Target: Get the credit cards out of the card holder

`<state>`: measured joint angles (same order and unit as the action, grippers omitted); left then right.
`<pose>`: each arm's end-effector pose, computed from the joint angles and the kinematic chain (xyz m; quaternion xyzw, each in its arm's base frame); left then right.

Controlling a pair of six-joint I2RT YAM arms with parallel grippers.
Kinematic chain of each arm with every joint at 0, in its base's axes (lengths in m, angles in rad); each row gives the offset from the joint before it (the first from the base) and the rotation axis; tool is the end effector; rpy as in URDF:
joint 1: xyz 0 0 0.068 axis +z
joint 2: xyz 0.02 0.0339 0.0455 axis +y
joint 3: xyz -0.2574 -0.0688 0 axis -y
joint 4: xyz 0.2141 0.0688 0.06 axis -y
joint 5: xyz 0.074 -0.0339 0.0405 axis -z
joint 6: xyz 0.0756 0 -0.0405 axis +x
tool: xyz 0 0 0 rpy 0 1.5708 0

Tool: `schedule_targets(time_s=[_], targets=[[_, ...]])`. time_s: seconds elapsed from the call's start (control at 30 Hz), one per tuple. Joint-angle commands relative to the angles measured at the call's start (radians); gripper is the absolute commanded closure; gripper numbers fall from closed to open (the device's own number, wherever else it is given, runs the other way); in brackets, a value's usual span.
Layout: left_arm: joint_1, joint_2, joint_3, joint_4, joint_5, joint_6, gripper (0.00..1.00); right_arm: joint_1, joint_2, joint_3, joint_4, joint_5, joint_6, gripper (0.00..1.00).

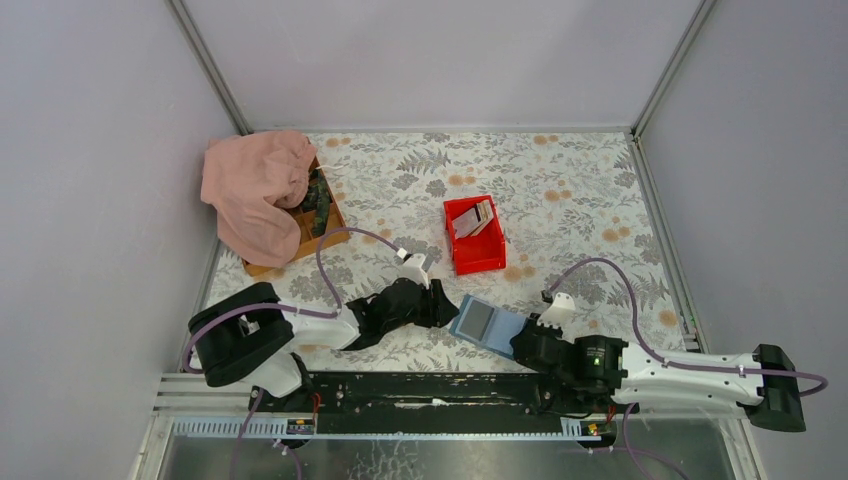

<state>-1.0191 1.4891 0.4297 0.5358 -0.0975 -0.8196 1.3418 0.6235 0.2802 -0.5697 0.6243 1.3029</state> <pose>0.1558 -0.2392 0.1381 0.0619 0.8631 -0.3715 0.3364 0.0693 0.1025 0.1411 0.0817 0.9024 0.2265 0.3573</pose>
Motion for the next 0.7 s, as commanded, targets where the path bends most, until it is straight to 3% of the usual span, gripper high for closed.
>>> schedule_targets(time_s=[0.0, 0.2, 0.3, 0.43, 0.67], targets=[[0.003, 0.005, -0.006, 0.025, -0.003, 0.015, 0.49, 0.005, -0.004, 0.033, -0.081, 0.113, 0.015, 1.0], [0.003, 0.022, -0.011, 0.047, 0.002, 0.011, 0.49, 0.005, 0.073, 0.077, 0.034, 0.039, -0.073, 1.0], [0.004, 0.034, -0.004, 0.049, 0.0, 0.014, 0.49, 0.01, 0.166, 0.094, 0.137, -0.066, -0.137, 1.0], [0.002, 0.049, 0.001, 0.068, 0.009, 0.012, 0.49, 0.072, 0.296, 0.115, 0.238, -0.075, -0.144, 1.0], [0.005, 0.017, -0.017, 0.042, -0.011, 0.021, 0.5, 0.123, 0.375, 0.118, 0.206, -0.086, -0.054, 1.0]])
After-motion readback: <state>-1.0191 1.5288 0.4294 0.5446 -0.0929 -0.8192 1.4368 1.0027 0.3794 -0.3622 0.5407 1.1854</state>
